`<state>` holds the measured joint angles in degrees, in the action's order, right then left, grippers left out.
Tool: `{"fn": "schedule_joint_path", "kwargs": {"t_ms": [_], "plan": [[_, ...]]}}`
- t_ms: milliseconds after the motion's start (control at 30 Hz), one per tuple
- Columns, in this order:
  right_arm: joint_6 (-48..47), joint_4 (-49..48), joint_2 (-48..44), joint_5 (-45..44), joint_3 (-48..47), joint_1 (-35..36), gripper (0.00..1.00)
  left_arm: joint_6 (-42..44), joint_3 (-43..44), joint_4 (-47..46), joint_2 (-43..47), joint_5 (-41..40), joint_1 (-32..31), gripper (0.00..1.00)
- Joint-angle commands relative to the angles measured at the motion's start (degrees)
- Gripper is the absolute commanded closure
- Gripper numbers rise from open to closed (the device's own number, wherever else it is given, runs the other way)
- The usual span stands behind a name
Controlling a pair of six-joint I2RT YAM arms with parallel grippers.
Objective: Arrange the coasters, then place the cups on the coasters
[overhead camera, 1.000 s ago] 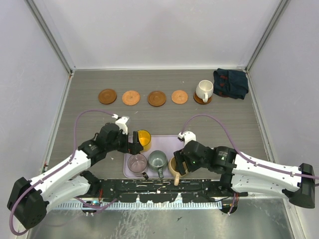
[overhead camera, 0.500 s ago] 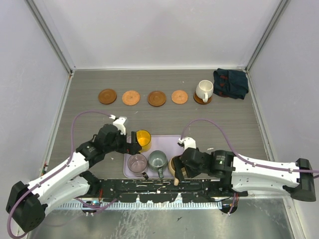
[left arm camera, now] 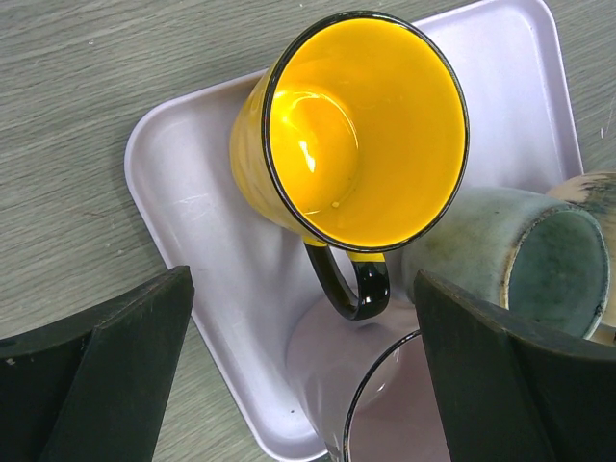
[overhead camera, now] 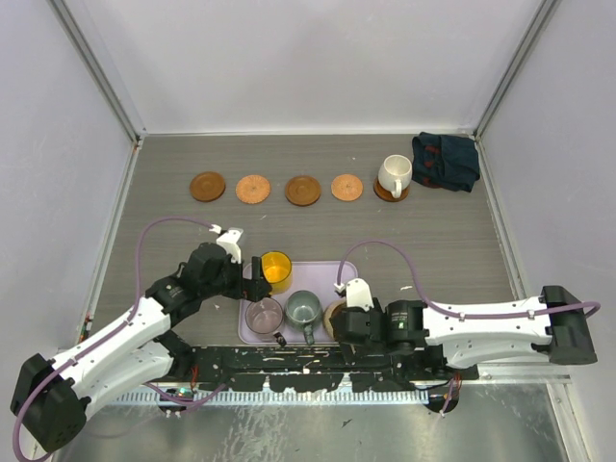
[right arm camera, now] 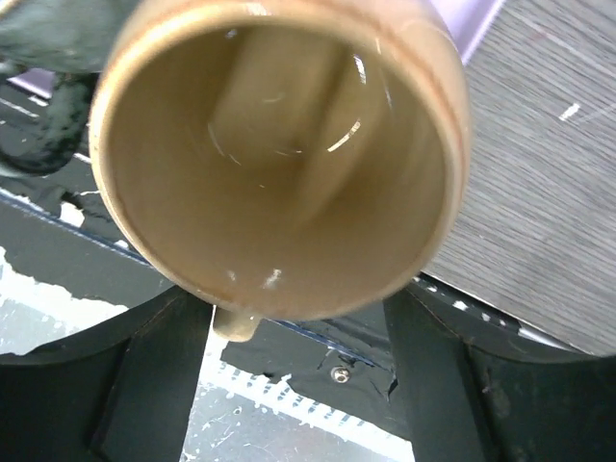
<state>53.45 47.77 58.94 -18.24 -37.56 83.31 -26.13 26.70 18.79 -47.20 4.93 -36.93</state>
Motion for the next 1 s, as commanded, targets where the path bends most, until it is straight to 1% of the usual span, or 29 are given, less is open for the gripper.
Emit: {"fn": "schedule_joint_path", "kwargs": {"t_ms": [0,100,233,433,533,967], "plan": [[7.54,5.94,-0.82,-5.97,-2.45,1.34,0.27,0.46,0.15,-1.03,0.84,-0.45,-0.17,0.02],[9.49,7.39,-1.83,-7.73,-3.28,2.25,0.31,0.47,0.12,-1.03,0.62,-0.24,-0.25,0.02],[8.62,6.81,-1.44,-8.87,-4.54,2.5,0.34,0.54,-0.21,-1.07,0.83,-0.17,-0.24,0.02],[6.75,5.36,3.54,-9.54,-6.4,2.48,0.48,0.91,-0.5,-0.75,0.95,-0.27,-0.25,0.02],[6.61,5.06,5.84,-9.63,-6.69,2.48,0.52,1.29,-0.48,-0.45,1.13,-0.39,-0.21,0.02],[9.05,2.68,5.19,-8.89,-1.59,2.5,0.54,1.52,-0.92,-1.18,0.56,-0.56,-0.25,0.02]]}}
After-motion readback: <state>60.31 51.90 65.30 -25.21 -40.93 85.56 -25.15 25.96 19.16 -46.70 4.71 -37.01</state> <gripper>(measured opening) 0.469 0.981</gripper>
